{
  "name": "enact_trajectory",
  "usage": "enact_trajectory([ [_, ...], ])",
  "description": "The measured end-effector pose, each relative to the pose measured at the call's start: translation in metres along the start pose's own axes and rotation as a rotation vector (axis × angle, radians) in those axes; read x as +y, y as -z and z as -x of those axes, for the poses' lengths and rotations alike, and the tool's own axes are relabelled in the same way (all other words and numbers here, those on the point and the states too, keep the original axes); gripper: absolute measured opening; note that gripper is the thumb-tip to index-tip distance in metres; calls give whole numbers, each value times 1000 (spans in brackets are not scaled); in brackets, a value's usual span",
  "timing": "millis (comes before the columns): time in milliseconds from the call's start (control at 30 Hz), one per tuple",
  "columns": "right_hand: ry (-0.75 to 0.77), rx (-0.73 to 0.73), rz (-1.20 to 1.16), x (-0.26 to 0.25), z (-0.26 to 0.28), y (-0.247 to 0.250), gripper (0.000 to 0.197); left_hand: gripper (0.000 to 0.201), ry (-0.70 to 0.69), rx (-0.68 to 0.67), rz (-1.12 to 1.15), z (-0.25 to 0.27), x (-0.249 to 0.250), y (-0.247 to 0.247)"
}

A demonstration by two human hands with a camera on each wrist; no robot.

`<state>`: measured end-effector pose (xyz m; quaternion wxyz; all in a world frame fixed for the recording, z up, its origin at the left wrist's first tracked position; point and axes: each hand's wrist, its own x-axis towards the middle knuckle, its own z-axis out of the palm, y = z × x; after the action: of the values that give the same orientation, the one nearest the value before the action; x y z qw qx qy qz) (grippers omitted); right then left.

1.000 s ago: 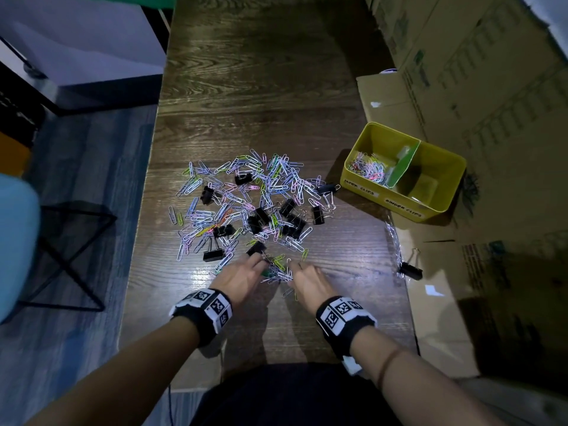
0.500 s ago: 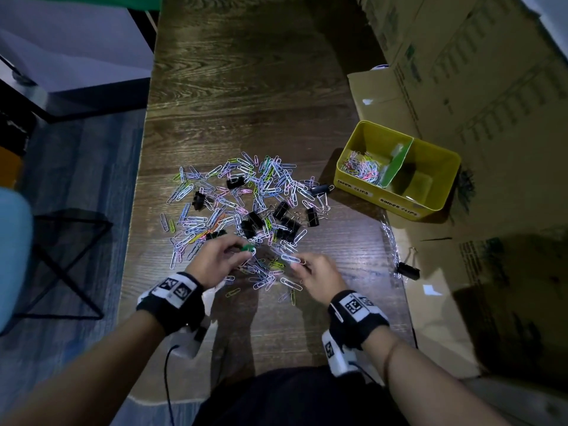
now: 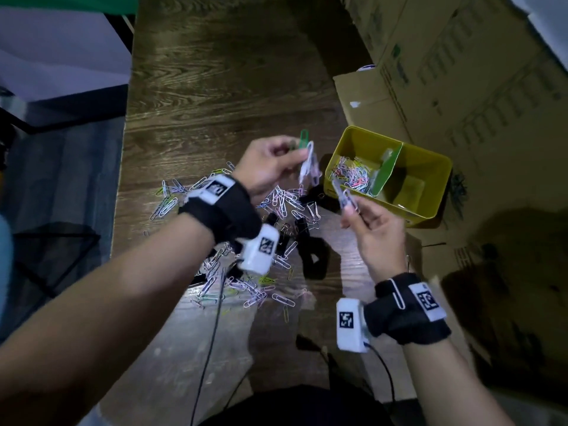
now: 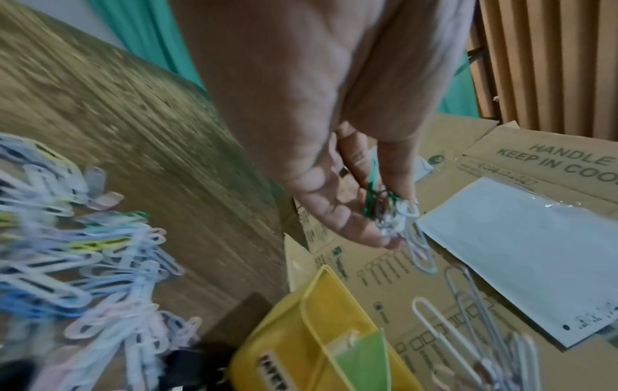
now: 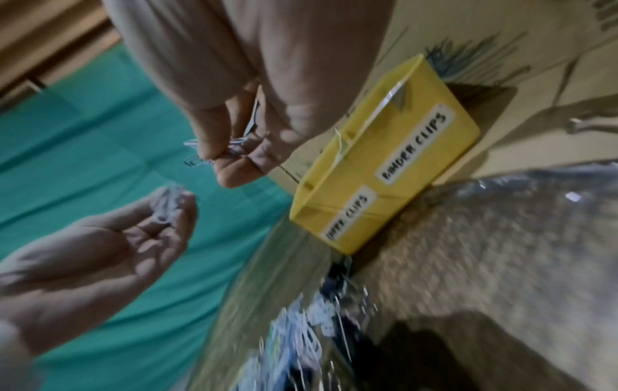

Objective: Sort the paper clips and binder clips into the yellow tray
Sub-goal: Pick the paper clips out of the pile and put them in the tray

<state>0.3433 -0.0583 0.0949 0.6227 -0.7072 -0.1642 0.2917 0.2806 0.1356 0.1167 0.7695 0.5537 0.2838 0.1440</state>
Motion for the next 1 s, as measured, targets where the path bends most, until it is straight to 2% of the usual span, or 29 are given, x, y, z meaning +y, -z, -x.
enact_trajectory([
  [100, 86, 97, 5, -16, -25, 11, 22, 7, -17, 176, 58, -40, -10, -31],
  [167, 128, 137, 87, -24, -44, 19, 18, 9, -18, 288, -14, -62, -30, -48],
  [200, 135, 154, 132, -27, -54, 22, 16, 6, -26, 291, -106, -68, -38, -54],
  [233, 142, 164, 205, -29, -65, 26, 14, 10, -34, 255, -215, -74, -47, -58],
  [267, 158, 159, 334, -32, -76, 29, 17, 23, -41, 188, -359, -77, -53, -58],
  [333, 203, 109, 668, -37, -94, 32, 23, 40, -96, 4, -732, -75, -57, -54],
  [400, 211, 29, 884, -41, -109, 31, 25, 38, -196, -216, -1075, -66, -55, -51],
  [500, 129, -152, 1107, -34, -129, 23, 26, 25, -249, -534, -1365, -52, -57, -47],
  [567, 41, -297, 1299, -23, -136, 15, 30, 22, -256, -560, -1381, -46, -61, -45],
  [667, 6, -460, 1503, -14, -126, 9, 43, 36, -256, -485, -1317, -38, -64, -39],
  [800, 50, -503, 1510, -7, -96, 15, 40, 42, -245, -517, -1254, -24, -66, -22],
  [867, 52, -506, 1452, 0, -85, 19, 41, 40, -298, -511, -1196, -7, -56, -11],
  [933, 73, -503, 1379, 7, -77, 26, 40, 29, -395, -420, -1124, 11, -42, 9],
  [1000, 79, -485, 1348, 11, -70, 32, 38, 20, -397, -309, -1178, 34, -34, 41],
])
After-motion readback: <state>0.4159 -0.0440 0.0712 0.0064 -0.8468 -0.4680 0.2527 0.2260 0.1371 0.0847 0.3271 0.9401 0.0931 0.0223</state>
